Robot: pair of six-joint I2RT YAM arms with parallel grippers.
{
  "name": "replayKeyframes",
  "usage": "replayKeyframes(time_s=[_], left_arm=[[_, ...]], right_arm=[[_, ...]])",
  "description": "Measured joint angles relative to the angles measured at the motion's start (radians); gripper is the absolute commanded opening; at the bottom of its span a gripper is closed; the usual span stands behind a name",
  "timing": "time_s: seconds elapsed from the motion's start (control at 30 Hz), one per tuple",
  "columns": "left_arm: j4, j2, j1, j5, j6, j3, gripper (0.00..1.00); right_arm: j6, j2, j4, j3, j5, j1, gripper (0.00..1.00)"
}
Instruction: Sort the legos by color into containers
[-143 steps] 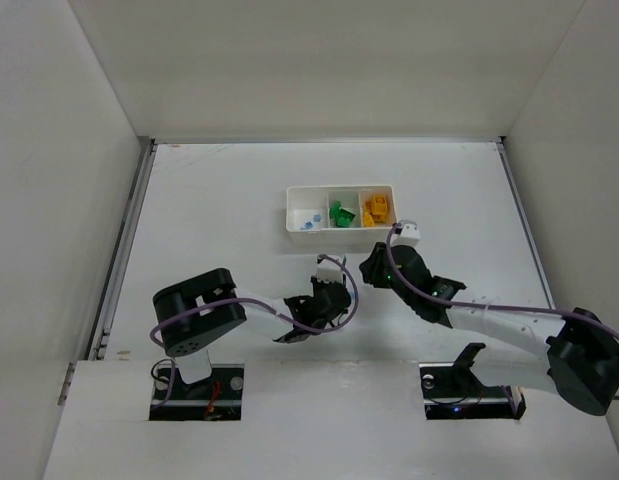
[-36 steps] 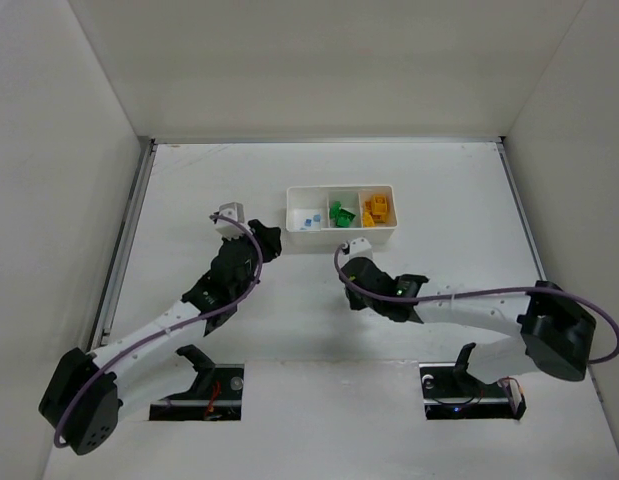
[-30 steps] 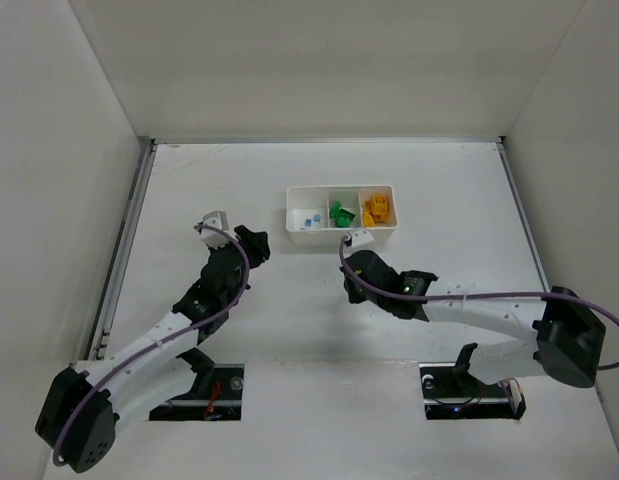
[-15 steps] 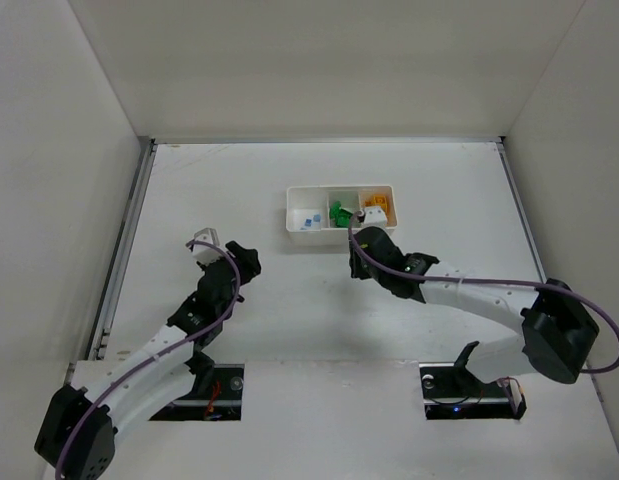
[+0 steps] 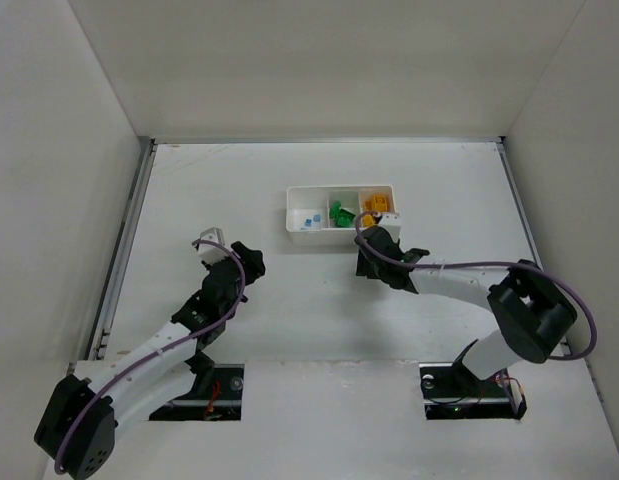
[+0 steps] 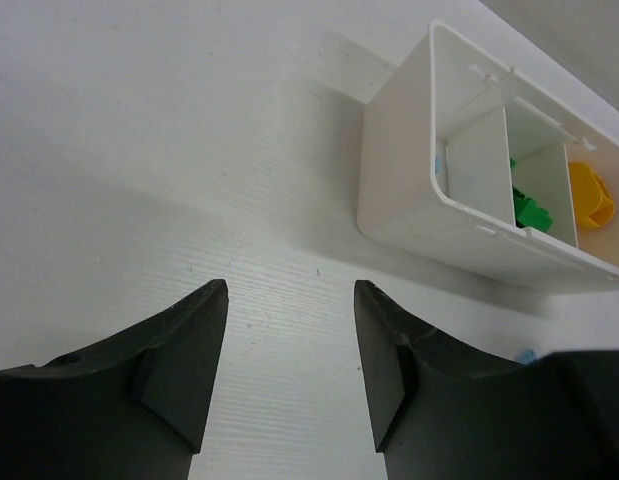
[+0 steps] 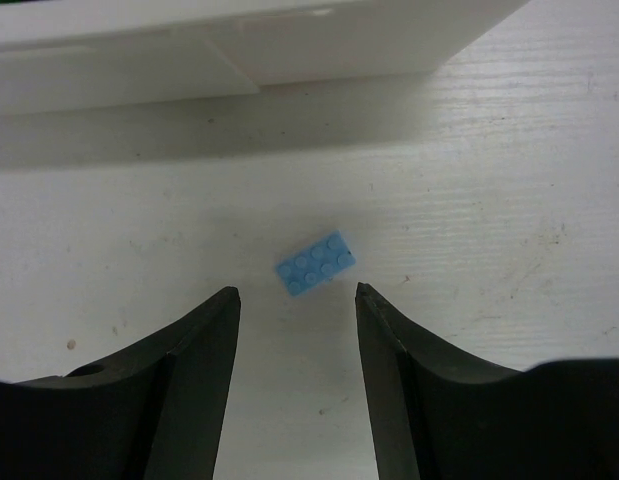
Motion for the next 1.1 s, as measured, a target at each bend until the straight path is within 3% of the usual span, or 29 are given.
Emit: replayKeyframes(time_s=[0.47,0.77,0.97,1.1], left_arm=[[0.013,0.005,-0.003,0.009,0.000,0.000,0.51],[0.027,0.024,-0.003,0.014,0.000,0.000,0.51],[0.034,0.024,-0.003,0.016,0.000,0.000,0.51],[0.040,0.023,-0.003,0.016,0.001,0.000,0.51]], right_arm=[[0.058,0.075,0.034,0.010,-0.009,-0.017,0.52],[0.008,0.159,0.067,0.078,0.044,-0.001,0.45],[-0.027,0.201,0.069,0.111,0.120,0.051,0.35],[-0.027,0.202,0.069,0.110,0.132,0.063,0.35]])
